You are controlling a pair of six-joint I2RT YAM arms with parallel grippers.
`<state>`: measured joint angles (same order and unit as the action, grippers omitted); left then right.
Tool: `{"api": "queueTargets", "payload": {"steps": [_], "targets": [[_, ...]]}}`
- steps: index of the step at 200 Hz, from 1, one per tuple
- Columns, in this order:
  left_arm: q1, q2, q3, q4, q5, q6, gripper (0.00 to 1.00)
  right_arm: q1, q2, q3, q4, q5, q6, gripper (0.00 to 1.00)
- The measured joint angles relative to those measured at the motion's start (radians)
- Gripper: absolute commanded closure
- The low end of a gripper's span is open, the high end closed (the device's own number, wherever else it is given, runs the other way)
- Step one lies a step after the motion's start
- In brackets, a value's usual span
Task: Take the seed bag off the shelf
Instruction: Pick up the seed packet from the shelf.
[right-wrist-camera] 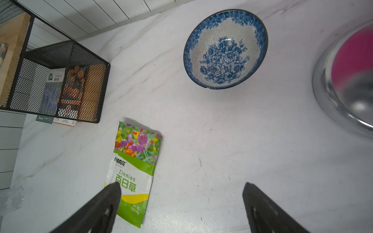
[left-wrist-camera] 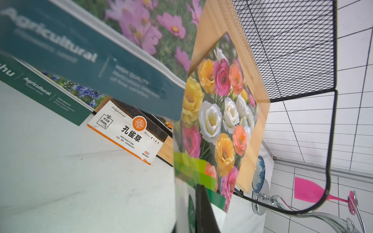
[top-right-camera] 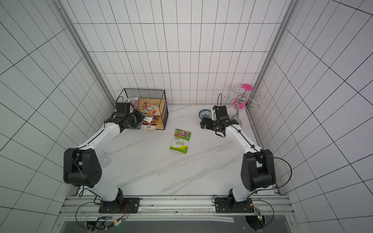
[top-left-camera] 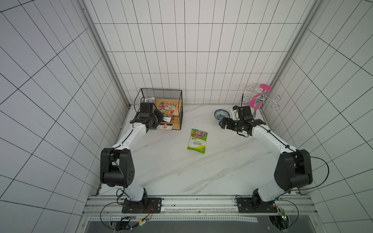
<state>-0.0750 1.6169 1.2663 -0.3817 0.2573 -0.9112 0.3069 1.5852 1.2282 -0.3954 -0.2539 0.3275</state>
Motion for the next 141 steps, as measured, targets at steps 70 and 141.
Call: {"api": "queueTargets", "payload": {"steps": [70, 141], "targets": [[0.024, -0.029, -0.012, 0.037, 0.053, 0.027, 1.00, 0.000, -0.011, 0.000, 0.001, 0.000, 0.002, 0.01], [0.064, 0.105, -0.011, 0.245, 0.175, -0.154, 1.00, 0.000, -0.019, -0.018, -0.005, 0.002, 0.002, 0.01]]}}
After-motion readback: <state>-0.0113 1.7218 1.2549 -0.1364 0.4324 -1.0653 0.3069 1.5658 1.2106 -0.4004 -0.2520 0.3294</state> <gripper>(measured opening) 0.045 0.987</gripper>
